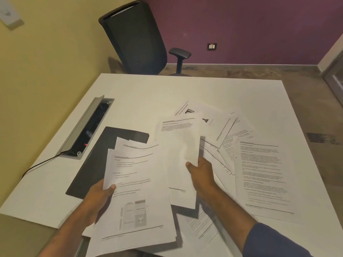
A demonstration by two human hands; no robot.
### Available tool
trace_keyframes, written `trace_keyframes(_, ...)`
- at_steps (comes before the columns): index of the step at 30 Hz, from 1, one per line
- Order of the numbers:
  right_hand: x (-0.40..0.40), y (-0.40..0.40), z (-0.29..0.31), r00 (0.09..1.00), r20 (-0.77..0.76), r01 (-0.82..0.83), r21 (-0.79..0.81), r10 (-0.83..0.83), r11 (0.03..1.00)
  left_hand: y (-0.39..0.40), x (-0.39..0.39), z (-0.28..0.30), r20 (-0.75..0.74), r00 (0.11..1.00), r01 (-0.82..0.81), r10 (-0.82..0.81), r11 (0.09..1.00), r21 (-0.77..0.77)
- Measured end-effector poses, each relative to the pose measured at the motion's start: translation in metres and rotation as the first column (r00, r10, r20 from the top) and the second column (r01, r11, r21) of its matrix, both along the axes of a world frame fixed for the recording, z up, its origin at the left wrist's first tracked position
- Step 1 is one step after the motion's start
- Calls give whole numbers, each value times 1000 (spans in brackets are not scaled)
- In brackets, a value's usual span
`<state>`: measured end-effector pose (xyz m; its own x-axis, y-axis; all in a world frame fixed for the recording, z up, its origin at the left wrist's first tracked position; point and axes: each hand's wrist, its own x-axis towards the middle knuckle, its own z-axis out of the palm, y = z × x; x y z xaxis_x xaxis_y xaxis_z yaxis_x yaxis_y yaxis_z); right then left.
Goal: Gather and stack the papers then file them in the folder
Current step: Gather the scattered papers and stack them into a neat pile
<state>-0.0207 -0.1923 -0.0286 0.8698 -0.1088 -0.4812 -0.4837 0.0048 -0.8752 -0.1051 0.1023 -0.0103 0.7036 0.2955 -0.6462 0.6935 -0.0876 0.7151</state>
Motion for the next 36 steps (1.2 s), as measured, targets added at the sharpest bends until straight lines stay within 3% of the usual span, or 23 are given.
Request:
trace_keyframes(4,5,-13,27,990,138,-17,-136,36,991,11,-4,-3,26,998,-58,58,998,-11)
trace_keyframes(8,13,-30,67,968,241,-41,-153,77,987,8,1,-12,40,988,-144,146,988,-48)
trace_keyframes(16,27,-49,119,939,344,-37,154,-18,987,-26,22,-31,70,972,-222,225,974,-48)
trace_keyframes(21,23,-55,109,950,307,-53,317,-49,947,-36,30,-33,129,963,-239,235,971,18)
trace_keyframes(24,19,-53,94,964,265,-96,295,15,950,-44,36,-27,140,967,-216,213,976,7)
trace_keyframes(32,-1,-44,37,989,107,-114,61,107,992,-71,39,-7,238,963,-50,127,951,-305)
trace_keyframes(36,-2,-50,28,999,42,-22,205,13,978,-83,40,9,290,957,94,19,924,-371)
